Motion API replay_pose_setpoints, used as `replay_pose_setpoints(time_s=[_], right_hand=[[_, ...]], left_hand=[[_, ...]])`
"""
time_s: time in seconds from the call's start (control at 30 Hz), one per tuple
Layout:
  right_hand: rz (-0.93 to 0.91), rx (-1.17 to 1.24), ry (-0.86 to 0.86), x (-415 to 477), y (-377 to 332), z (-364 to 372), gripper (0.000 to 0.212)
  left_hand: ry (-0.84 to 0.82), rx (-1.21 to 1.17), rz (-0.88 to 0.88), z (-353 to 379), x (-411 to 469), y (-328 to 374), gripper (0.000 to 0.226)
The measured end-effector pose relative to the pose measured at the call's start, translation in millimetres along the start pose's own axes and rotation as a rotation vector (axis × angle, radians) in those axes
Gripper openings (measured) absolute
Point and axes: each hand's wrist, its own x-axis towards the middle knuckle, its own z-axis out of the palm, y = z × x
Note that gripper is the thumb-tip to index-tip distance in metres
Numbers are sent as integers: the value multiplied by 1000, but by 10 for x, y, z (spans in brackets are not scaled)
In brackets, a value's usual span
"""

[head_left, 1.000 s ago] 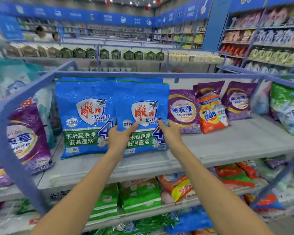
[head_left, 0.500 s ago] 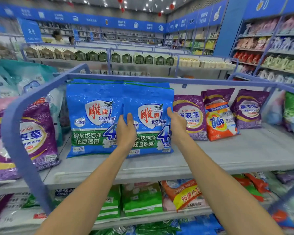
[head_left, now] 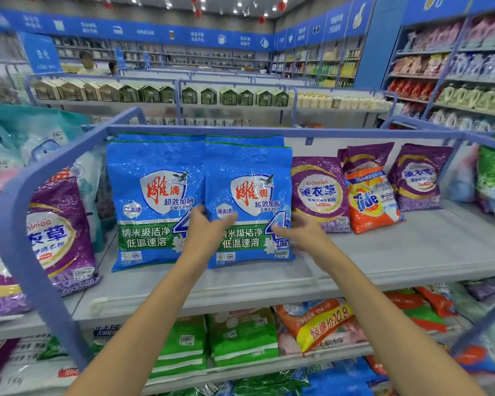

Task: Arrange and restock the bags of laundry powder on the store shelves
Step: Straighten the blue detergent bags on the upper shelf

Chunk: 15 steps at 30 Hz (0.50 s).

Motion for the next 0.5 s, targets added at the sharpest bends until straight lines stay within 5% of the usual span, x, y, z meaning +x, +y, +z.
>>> replay_pose_setpoints(time_s=[0.07,0.13,0.27,0.5], right_hand=[[-12,-200,-53,-127,125,14,55],[-65,-275,23,-163,193,68,52],[-152,-264,149,-121,254,152,47],[-178,-471,201,-310,143,167,45]], left_hand=[[-118,252,-38,-80,-142,-141,68],[-63,440,12,-62,-227,-258,65],[113,389,204,12,-227,-387,74],[85,476,283,37,-262,-475,66]])
